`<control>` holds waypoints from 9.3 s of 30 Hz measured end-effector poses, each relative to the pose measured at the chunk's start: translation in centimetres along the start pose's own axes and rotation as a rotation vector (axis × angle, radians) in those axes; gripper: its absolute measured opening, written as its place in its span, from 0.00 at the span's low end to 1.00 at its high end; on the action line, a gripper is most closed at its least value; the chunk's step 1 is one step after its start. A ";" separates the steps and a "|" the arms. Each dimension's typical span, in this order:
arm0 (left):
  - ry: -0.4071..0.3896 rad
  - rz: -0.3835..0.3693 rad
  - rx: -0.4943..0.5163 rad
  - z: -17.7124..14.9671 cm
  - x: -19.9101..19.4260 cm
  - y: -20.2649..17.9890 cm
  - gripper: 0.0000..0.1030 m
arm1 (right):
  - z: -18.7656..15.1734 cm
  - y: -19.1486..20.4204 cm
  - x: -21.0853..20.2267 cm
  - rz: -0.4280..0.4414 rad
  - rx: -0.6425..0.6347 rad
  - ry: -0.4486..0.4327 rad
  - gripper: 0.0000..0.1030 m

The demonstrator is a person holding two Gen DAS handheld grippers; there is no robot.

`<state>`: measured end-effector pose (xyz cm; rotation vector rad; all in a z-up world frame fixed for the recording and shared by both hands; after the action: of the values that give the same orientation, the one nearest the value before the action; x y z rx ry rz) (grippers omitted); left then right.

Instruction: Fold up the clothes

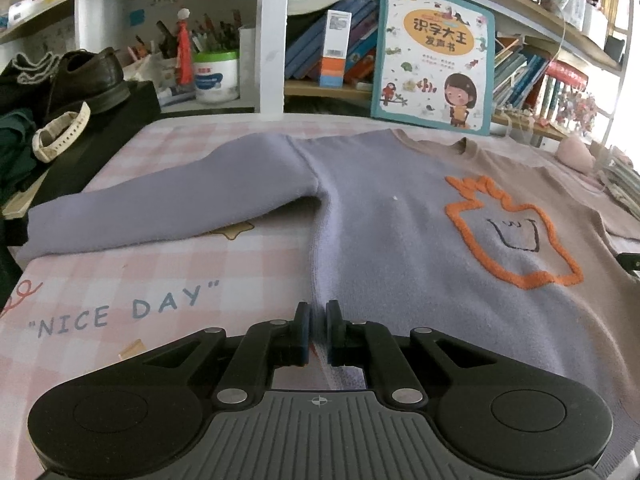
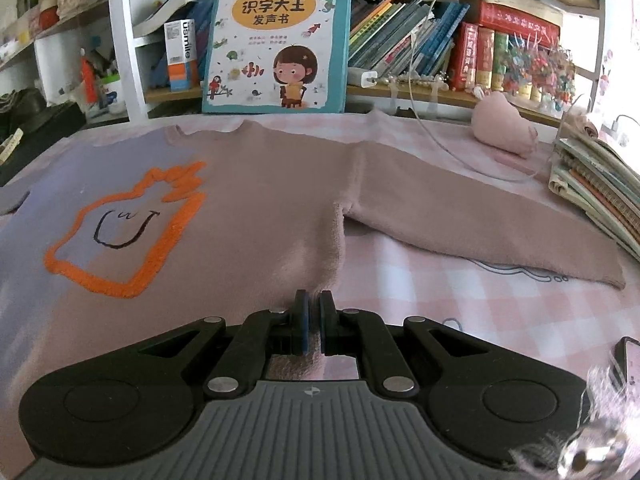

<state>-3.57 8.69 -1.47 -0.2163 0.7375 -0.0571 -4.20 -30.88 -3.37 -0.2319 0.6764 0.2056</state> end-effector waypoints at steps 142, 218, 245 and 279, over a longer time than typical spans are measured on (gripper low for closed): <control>-0.445 0.107 -0.526 10.0 -1.6 11.6 0.03 | 4.8 12.2 3.4 0.263 -0.275 -0.144 0.95; -0.042 -0.010 0.083 2.1 4.2 -3.0 0.34 | -0.1 -0.7 0.8 -0.084 0.101 0.000 0.40; -0.087 0.033 -0.039 5.2 6.2 1.8 0.07 | 7.5 5.0 8.1 0.066 -0.046 -0.080 0.11; -0.172 0.156 -0.017 5.7 3.6 2.3 0.12 | 3.9 0.6 5.4 -0.015 0.100 -0.081 0.03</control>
<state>2.85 11.48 -0.28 -0.1766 0.5812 0.1146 2.07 -28.59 -4.02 -0.1321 0.6025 0.1649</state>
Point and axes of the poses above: each gripper's, at about its wrist camera, not at the fingertips, and x roughly the way its jaws point, y to its left, z to its top, the point moved 1 cm from there along x, roughly the way its jaws point, and after that the axes turned 12 degrees about -x, right-handed, at the moved point
